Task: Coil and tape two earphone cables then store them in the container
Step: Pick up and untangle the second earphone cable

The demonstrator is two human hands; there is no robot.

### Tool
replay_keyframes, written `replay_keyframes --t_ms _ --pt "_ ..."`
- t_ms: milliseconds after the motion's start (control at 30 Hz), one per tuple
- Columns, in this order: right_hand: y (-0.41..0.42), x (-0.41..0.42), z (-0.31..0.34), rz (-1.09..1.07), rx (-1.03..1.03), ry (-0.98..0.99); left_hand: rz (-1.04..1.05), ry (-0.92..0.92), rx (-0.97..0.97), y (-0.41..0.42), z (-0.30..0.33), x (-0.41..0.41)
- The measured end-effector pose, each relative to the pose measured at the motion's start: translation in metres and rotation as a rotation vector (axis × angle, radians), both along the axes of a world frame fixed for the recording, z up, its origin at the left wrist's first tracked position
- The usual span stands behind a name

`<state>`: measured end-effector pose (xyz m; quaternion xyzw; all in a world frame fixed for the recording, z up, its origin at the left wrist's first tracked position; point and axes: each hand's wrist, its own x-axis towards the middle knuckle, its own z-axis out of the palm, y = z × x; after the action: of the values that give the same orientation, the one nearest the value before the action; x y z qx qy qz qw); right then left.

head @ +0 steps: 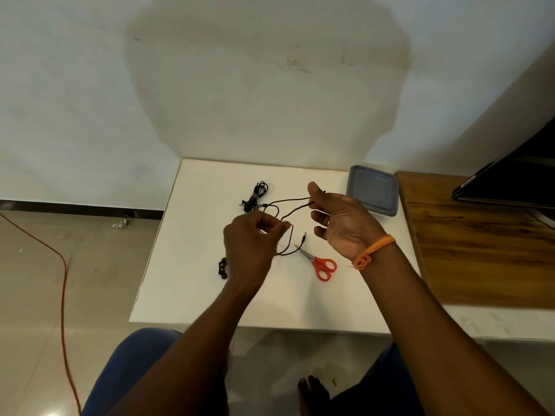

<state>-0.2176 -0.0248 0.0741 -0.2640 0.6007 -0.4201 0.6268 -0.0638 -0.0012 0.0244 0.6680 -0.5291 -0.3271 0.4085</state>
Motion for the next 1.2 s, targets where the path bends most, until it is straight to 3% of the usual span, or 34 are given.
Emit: replay_keyframes --t_ms 100,233,367,567,733,900,1067,1133,1200 --pt "-0.002 -0.004 0.0 -0.028 -0.101 0.151 0.079 -0.184 -0.033 -0.005 0.008 0.011" --pt "-0.005 -0.004 0.003 -0.121 -0.259 0.196 -0.036 -0.447 -0.091 -0.004 0.012 0.01" --pt "-0.008 -0.013 0.006 -0.234 -0.298 0.12 -0.13 -0.398 -0.021 -0.005 0.006 0.01" --pt "-0.019 -0.047 0.009 -0.574 -0.306 -0.176 -0.128 -0.323 0.039 -0.009 -0.005 0.022" --pt "-0.021 -0.075 0.0 -0.738 -0.268 -0.169 -0.157 -0.472 0.096 -0.011 -0.008 0.027" --pt "-0.023 -0.083 -0.001 -0.781 -0.256 -0.186 0.019 -0.514 0.13 -0.016 -0.007 0.042" --pt "-0.022 -0.087 0.001 -0.818 -0.25 -0.172 0.187 -0.281 0.111 -0.021 -0.01 0.054" --pt "-0.022 -0.087 0.001 -0.833 -0.232 -0.185 0.235 -0.072 0.12 -0.026 -0.012 0.054" --pt "-0.023 -0.087 -0.001 -0.834 -0.208 -0.207 0.24 0.258 0.197 -0.031 -0.009 0.052"
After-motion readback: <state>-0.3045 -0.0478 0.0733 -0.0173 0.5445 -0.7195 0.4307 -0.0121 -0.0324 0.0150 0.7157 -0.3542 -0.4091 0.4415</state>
